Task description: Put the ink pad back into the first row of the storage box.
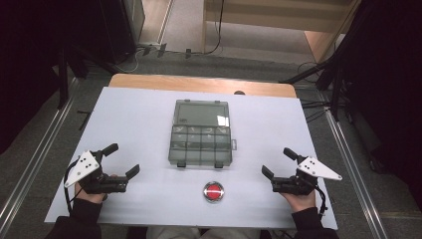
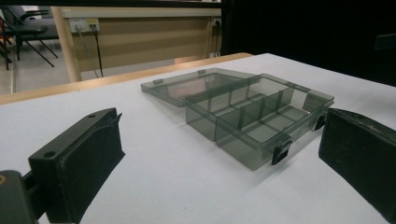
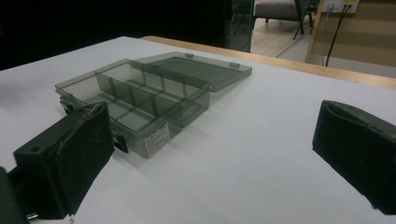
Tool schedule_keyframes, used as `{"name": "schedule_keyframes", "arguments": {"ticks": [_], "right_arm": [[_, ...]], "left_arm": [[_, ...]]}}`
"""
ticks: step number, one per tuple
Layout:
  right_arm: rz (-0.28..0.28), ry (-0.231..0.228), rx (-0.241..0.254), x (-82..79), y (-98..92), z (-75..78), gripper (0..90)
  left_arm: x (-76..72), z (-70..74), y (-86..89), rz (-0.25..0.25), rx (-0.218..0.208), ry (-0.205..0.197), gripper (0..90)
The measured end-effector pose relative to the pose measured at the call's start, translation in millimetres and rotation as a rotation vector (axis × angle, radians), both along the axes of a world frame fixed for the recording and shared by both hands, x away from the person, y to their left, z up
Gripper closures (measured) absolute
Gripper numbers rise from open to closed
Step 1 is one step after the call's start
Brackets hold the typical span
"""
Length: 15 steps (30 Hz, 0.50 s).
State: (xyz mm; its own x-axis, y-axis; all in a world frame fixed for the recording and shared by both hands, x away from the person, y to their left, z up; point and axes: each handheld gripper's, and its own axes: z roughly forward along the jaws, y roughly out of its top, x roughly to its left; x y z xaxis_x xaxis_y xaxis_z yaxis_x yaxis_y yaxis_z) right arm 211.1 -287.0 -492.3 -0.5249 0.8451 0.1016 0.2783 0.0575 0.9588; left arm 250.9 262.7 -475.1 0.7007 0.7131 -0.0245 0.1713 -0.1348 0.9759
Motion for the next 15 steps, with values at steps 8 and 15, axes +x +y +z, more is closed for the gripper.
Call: {"name": "schedule_keyframes", "arguments": {"ticks": [8, 15], "right_arm": [[-0.002, -0.002, 0.006, -0.9, -0.4, 0.3, 0.0], [0.003, -0.008, 0.018, -2.2, -0.7, 1.2, 0.0]], "left_arm": [[-0.1, 0.3, -0.4, -0.003, -0.001, 0.0, 0.0], [-0.1, 0.3, -0.4, -0.003, -0.001, 0.001, 0.0]]}}
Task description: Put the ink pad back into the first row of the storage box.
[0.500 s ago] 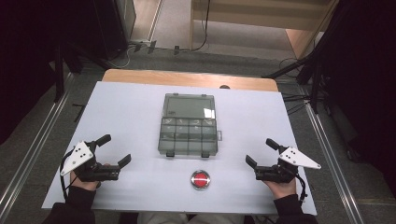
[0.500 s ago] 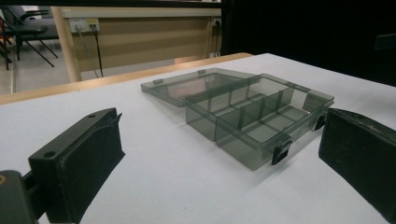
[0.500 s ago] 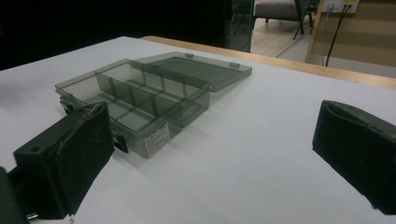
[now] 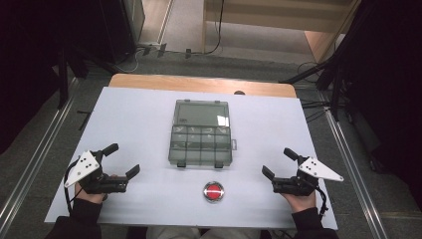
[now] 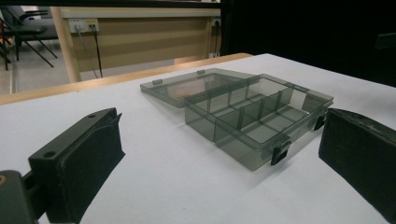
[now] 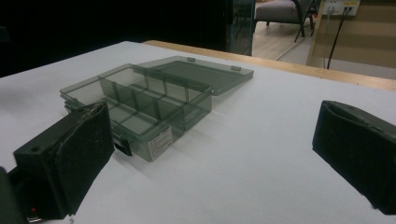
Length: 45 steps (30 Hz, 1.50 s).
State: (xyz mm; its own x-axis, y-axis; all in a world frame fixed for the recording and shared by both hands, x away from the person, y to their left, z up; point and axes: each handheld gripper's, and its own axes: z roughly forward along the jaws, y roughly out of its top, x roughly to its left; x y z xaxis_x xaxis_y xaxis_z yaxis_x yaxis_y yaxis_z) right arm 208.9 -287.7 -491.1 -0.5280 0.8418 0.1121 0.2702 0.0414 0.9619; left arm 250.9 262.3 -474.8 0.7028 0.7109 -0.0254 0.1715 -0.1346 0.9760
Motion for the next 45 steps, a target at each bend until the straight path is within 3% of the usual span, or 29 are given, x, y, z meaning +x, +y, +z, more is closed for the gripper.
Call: {"name": "schedule_keyframes", "arguments": {"ticks": [15, 32, 40, 45], "right_arm": [[0.047, 0.023, -0.021, 0.8, 6.3, -2.0, 0.0], [0.103, 0.083, -0.04, 1.6, 15.6, -5.0, 0.0], [0.138, 0.11, -0.068, 1.7, 22.7, -6.8, 0.0], [0.176, 0.126, -0.116, 1.7, 29.6, -8.6, 0.0]], "left_arm": [[0.1, -0.1, -0.7, -0.006, 0.005, 0.0, 0.0], [0.1, -0.3, -1.5, -0.012, 0.009, 0.001, 0.0], [0.0, -0.5, -2.2, -0.014, 0.013, 0.003, 0.0], [0.2, -0.9, -2.9, -0.018, 0.016, 0.005, 0.0]]}}
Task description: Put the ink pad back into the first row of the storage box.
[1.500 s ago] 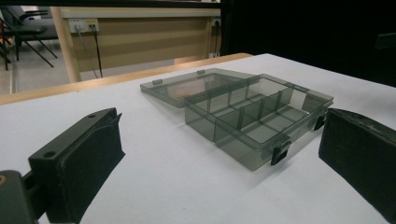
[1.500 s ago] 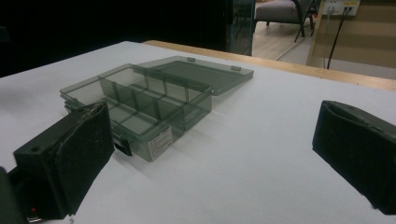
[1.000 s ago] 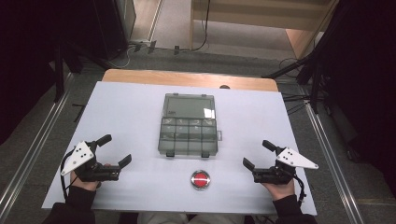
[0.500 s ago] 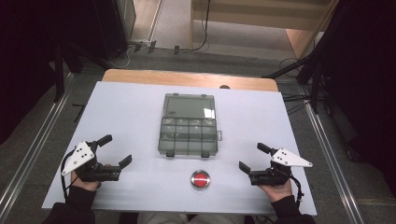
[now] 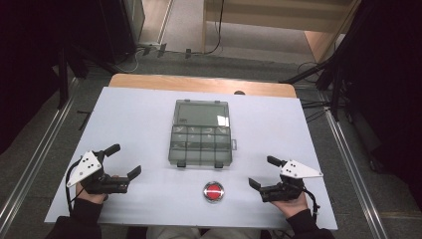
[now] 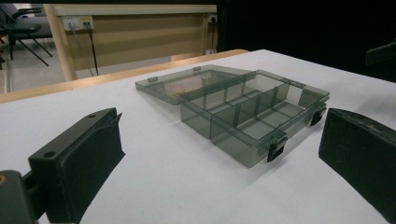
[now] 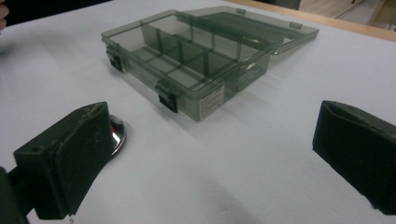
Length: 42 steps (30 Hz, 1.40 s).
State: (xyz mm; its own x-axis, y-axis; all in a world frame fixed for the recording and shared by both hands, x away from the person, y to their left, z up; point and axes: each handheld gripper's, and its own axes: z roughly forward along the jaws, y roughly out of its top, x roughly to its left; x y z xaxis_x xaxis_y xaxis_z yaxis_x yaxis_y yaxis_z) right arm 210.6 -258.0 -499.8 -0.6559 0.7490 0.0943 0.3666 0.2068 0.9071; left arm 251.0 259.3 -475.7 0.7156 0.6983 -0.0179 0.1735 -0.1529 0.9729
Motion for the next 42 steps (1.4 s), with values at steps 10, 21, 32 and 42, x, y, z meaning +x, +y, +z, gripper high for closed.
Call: {"name": "schedule_keyframes", "arguments": {"ticks": [10, 21, 32, 42], "right_arm": [[0.062, 0.052, -0.071, 2.0, 16.4, -3.2, 0.0], [0.126, 0.11, -0.135, 4.8, 32.2, -1.8, 0.0], [0.167, 0.136, -0.183, 6.9, 45.8, -2.1, 0.0], [0.218, 0.165, -0.201, 10.6, 59.7, -4.6, 0.0]], "left_arm": [[0.4, -0.5, -0.6, -0.003, 0.006, 0.001, 0.0], [0.5, -0.8, -1.6, -0.01, 0.011, 0.001, 0.0], [0.5, -0.8, -2.2, -0.017, 0.012, -0.001, 0.0], [0.5, -0.9, -2.7, -0.019, 0.015, 0.0, 0.0]]}}
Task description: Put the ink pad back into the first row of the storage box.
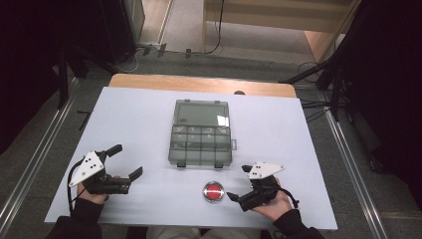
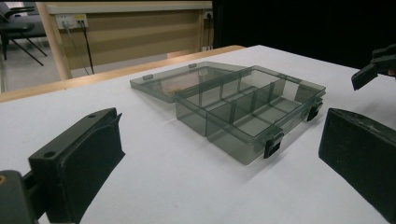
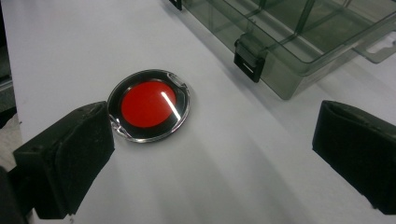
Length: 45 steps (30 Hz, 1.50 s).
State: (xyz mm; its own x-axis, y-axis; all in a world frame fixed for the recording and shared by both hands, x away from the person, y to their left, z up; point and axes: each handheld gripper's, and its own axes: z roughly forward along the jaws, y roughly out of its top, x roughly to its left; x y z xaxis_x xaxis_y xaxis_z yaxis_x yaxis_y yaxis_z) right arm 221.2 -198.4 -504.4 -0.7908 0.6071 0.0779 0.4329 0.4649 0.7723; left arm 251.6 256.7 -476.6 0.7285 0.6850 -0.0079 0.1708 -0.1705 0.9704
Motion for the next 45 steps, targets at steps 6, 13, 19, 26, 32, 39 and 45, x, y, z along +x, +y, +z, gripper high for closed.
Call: {"name": "schedule_keyframes", "arguments": {"ticks": [6, 13, 19, 26, 32, 39, 45], "right_arm": [[0.019, 0.011, -0.012, 0.8, 7.0, -0.8, 0.0], [0.056, 0.019, -0.026, 2.7, 19.2, -2.3, 0.0], [0.098, 0.027, -0.047, 3.7, 34.2, -5.0, 0.0], [0.123, 0.037, -0.067, 4.1, 44.1, -7.7, 0.0], [0.146, 0.034, -0.102, 6.0, 54.3, -11.3, 0.0], [0.162, 0.03, -0.118, 7.2, 59.6, -13.0, 0.8], [0.167, 0.034, -0.139, 7.2, 64.2, -13.7, 5.4]], "left_arm": [[0.0, 0.0, -0.1, -0.001, 0.001, 0.0, 0.0], [0.2, 0.1, 0.1, -0.002, 0.0, -0.001, 0.0], [0.2, 0.3, 0.1, -0.005, -0.001, -0.002, 0.0], [0.0, 0.5, -0.1, -0.007, -0.003, -0.003, 0.0], [0.1, 0.6, -0.2, -0.009, -0.002, -0.003, 0.0], [0.1, 0.7, -0.2, -0.01, -0.002, -0.004, 0.0], [-0.3, 1.2, -0.2, -0.007, -0.003, -0.006, 0.0]]}}
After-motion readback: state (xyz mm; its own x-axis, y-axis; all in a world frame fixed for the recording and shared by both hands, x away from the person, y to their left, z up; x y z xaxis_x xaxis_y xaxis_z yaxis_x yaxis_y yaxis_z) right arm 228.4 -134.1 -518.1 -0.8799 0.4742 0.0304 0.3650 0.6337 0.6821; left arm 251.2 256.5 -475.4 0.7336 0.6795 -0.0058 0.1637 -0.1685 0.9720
